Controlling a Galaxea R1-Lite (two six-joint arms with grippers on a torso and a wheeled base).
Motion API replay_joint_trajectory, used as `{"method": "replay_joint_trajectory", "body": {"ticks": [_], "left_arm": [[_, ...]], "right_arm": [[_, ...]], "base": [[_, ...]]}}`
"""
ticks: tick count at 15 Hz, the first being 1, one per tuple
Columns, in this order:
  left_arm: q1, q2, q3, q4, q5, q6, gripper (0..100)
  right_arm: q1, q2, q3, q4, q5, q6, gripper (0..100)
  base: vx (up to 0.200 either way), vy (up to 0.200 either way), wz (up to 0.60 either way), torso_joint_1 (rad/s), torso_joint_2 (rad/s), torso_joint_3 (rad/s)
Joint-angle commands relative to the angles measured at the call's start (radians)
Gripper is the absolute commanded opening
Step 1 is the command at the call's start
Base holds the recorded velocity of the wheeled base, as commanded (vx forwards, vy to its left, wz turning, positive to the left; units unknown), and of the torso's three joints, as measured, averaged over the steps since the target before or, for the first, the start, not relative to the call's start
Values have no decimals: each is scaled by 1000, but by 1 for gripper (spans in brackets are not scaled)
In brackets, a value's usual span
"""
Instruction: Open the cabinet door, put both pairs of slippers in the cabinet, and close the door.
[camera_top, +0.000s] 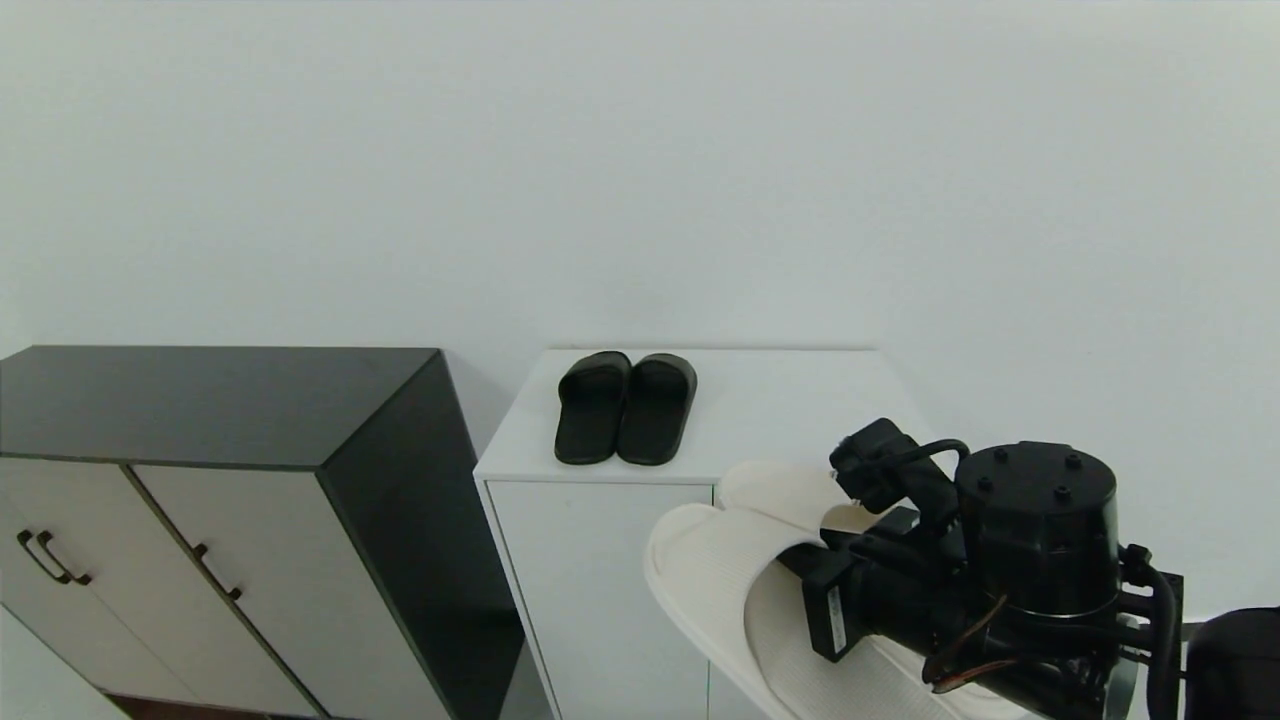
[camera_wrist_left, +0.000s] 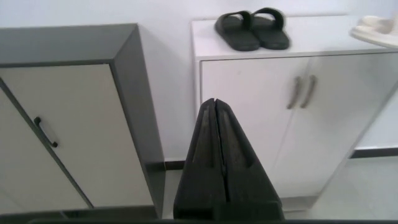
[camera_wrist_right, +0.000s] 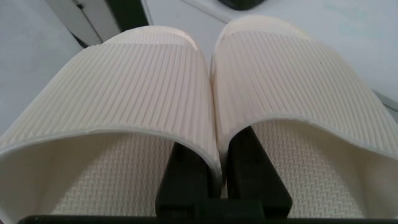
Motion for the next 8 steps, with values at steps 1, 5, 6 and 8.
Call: {"method": "replay_joint_trajectory", "body": {"ticks": [1,5,6,8], "left_arm": [[1,0,0,-1,1,0,0],[1,0,0,1,2,-1,0],[1,0,0,1,1,0,0],[1,0,0,1,2,0,0]], "right_arm": [[-3,2,2,0,-1,-3,0],[-4,10,2,0,0,-3,0],[-4,10,2,0,0,-3,0],[-4,12,4,0,0,-1,0]], "base": [[0,0,0,0,0,0],[0,0,0,0,0,0],[0,0,0,0,0,0],[0,0,0,0,0,0]]}}
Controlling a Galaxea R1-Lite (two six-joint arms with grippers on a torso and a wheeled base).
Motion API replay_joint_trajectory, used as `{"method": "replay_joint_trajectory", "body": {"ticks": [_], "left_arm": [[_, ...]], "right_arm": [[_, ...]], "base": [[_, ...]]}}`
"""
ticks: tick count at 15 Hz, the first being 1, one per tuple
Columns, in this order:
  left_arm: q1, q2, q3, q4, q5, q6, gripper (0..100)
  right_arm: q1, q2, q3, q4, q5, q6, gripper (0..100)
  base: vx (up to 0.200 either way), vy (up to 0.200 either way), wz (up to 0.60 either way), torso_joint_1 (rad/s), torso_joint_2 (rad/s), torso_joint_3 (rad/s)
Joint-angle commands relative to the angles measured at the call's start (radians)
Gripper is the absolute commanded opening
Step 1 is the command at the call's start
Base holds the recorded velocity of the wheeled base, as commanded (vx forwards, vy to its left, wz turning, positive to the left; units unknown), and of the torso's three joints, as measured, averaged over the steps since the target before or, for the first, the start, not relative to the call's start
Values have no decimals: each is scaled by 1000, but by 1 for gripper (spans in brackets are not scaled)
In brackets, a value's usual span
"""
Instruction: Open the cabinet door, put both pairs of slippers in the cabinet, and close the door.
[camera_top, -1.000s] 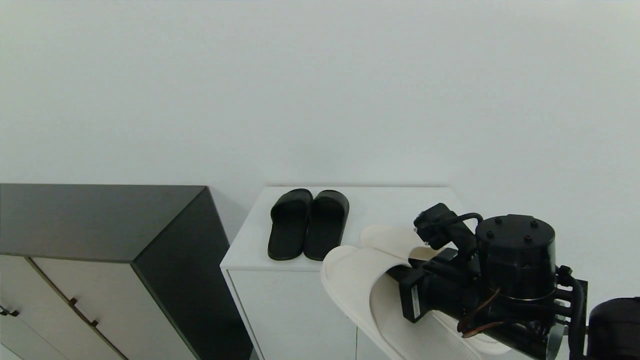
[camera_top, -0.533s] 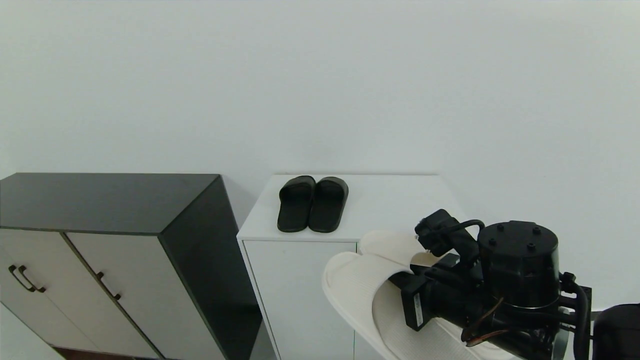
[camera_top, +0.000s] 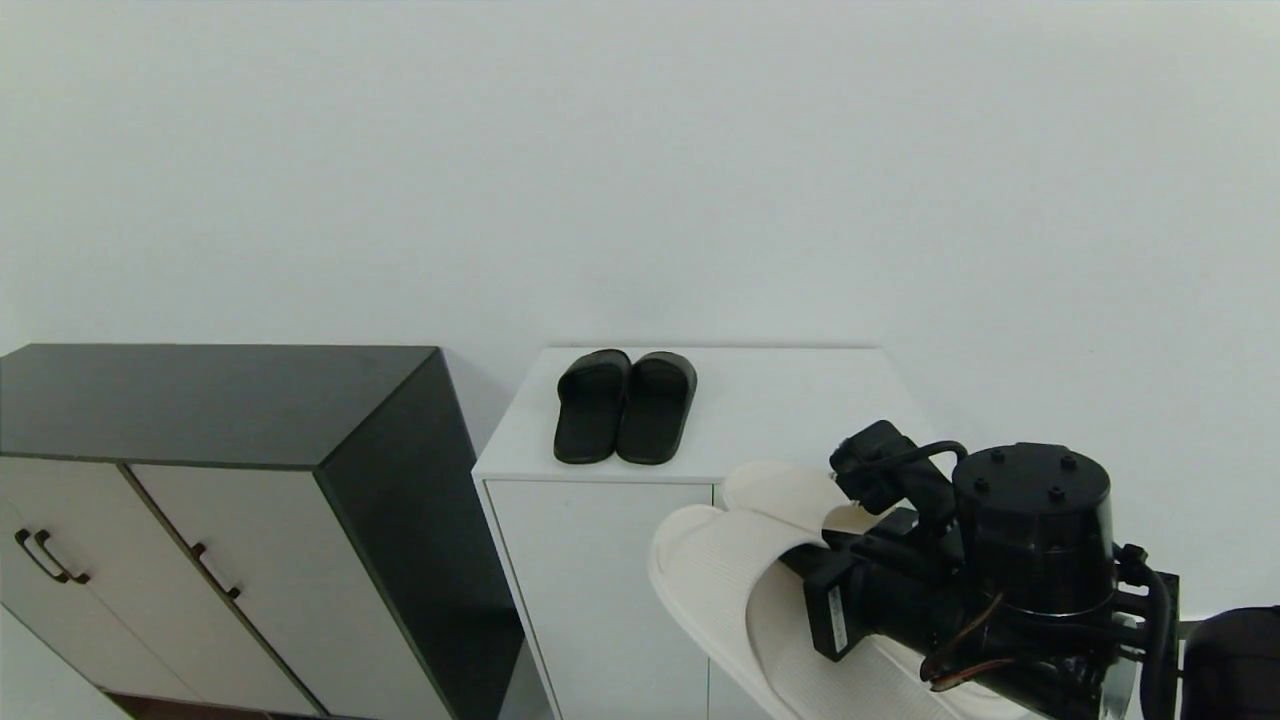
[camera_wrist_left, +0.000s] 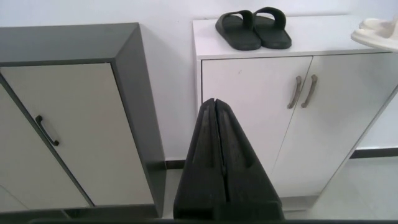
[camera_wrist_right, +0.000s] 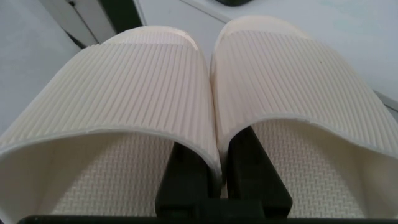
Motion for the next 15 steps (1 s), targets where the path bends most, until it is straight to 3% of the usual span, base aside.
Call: {"method": "replay_joint_trajectory", "body": {"ticks": [1,5,15], "left_arm": [[0,0,0,0,0,0,0],[0,0,0,-1,0,-1,0],[0,0,0,0,0,0,0]], "right_arm": [[0,6,2,0,0,-1,0],[0,14,7,-2,2,0,0],[-29,25,38,-43,3,0,0]], "base": [[0,0,0,0,0,0],[0,0,0,-29,60,35],[0,0,0,-162,378,210]]}}
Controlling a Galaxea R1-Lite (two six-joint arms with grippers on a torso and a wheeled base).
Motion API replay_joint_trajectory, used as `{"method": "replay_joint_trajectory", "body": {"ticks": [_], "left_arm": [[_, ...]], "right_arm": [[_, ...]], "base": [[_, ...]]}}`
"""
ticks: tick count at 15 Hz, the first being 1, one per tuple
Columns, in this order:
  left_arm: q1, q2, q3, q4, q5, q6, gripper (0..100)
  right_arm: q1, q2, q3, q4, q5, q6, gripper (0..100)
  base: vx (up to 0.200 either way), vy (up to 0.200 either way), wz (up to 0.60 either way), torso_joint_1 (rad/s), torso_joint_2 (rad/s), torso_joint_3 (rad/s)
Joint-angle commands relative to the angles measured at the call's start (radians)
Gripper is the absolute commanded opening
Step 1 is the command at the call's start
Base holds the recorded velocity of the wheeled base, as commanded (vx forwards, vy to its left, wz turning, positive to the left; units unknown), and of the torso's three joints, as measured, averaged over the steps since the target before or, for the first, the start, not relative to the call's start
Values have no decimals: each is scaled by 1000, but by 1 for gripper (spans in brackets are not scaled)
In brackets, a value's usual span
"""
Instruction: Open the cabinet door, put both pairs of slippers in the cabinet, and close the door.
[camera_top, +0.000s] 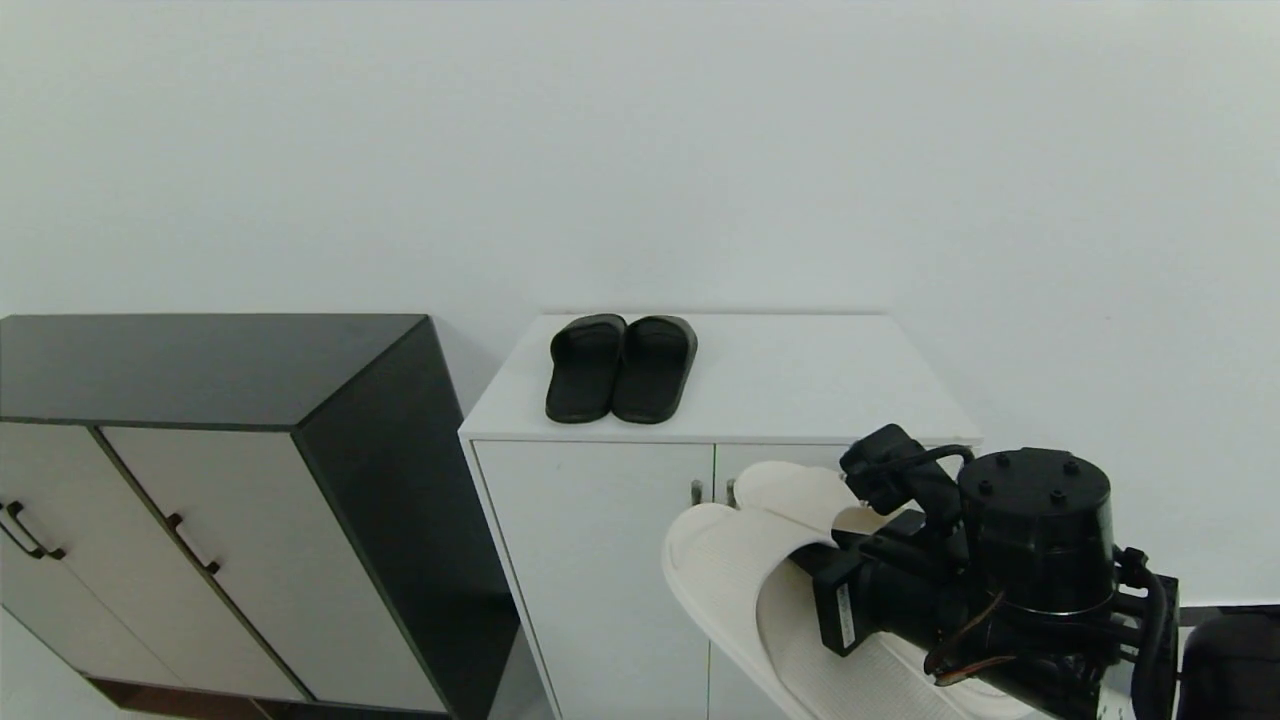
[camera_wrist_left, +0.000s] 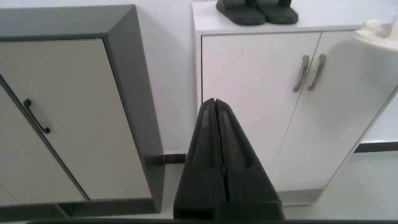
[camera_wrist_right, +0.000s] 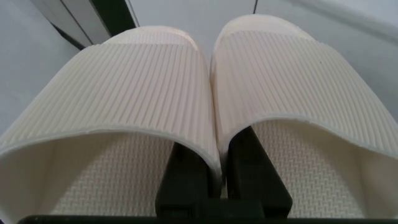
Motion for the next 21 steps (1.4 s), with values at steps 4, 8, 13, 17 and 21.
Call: {"method": "replay_joint_trajectory", "body": {"ticks": [4,8,13,17,21], "left_arm": [[0,0,0,0,0,0,0],[0,0,0,1,0,0,0],[0,0,0,0,0,0,0],[0,0,0,0,2,-6,0],[0,0,0,0,2,-9,100]], "right_arm": [[2,5,13,-35,-1,0,0],[7,7,22,-36,-1,-2,0],[16,-1,45,-58,-7,-2,0],[16,1,62,-78,-7,-15,0],[16,-6,74,-79,-6,-14,0]], "base": [[0,0,0,-237,552,314],[0,0,0,-215,535,309],[0,0,0,-194,506,317],[0,0,0,-167,487,315],[0,0,0,-132,472,332]]}}
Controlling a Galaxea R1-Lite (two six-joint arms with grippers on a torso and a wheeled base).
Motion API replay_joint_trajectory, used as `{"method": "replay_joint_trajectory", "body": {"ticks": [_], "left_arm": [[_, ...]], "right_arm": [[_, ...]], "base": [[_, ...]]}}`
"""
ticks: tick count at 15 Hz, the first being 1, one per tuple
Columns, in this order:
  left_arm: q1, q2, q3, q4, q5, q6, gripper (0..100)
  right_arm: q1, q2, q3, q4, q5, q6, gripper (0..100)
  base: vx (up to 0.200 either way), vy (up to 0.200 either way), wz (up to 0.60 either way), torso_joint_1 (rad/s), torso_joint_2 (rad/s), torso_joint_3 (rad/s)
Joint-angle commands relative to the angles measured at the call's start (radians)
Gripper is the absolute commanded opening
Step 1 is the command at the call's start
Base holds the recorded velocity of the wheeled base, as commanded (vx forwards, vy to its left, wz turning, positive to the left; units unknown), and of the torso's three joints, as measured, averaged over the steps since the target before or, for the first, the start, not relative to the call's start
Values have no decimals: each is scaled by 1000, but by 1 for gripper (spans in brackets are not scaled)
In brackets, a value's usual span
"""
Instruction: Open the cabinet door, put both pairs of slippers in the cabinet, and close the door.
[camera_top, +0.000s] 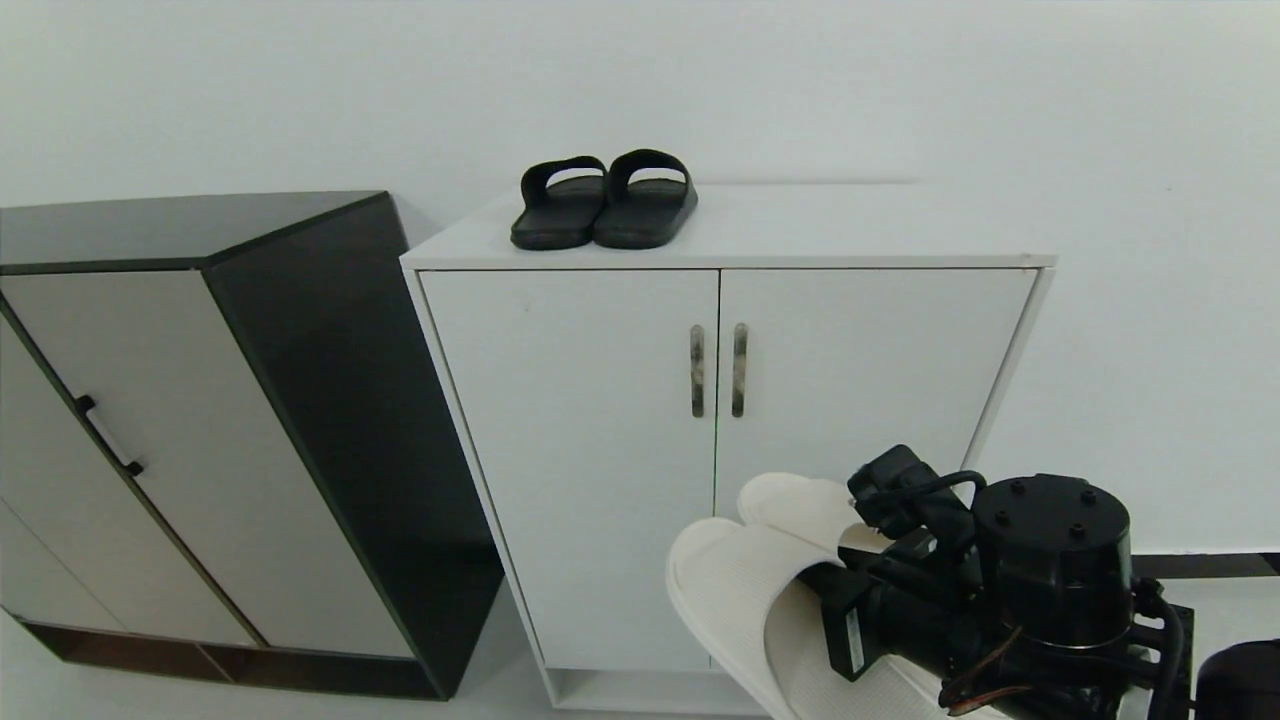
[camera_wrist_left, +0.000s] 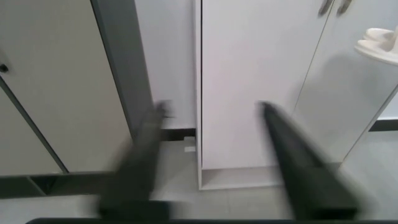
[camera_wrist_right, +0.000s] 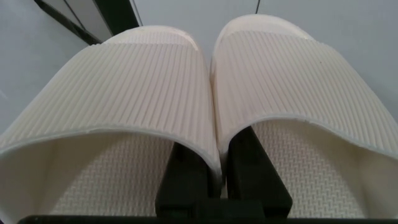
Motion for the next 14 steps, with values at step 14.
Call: {"method": "replay_joint_trajectory", "body": {"ticks": [14], "left_arm": [[-8,90,-245,-12,-77,-40,100]], "right_arm": [[-6,12,24,0,-1,5,0]], "base": [[0,0,0,-39,280,234]]}}
